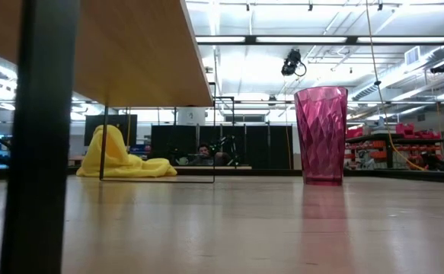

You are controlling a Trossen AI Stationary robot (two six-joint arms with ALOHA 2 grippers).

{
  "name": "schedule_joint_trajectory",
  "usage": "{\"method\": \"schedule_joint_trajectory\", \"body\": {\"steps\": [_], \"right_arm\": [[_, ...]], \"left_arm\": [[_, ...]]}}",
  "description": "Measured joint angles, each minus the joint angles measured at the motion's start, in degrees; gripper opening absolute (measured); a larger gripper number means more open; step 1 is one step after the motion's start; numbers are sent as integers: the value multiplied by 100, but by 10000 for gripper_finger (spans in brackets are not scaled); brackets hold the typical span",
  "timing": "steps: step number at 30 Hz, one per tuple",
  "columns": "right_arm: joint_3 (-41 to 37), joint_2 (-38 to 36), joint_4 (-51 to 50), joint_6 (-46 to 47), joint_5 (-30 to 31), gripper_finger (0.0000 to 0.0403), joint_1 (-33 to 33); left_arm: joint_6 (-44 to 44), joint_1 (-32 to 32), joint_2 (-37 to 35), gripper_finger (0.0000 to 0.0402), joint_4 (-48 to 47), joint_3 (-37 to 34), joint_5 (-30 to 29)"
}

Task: Stack small to large cups/mugs on shelf
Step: Put the blue mug on the shelf

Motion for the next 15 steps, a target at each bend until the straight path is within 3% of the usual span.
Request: {"method": "schedule_joint_trajectory", "body": {"steps": [15], "right_arm": [[-2, 0, 0, 32, 19, 0, 3]], "left_arm": [[382, 289, 4, 68, 342, 0, 219]]}}
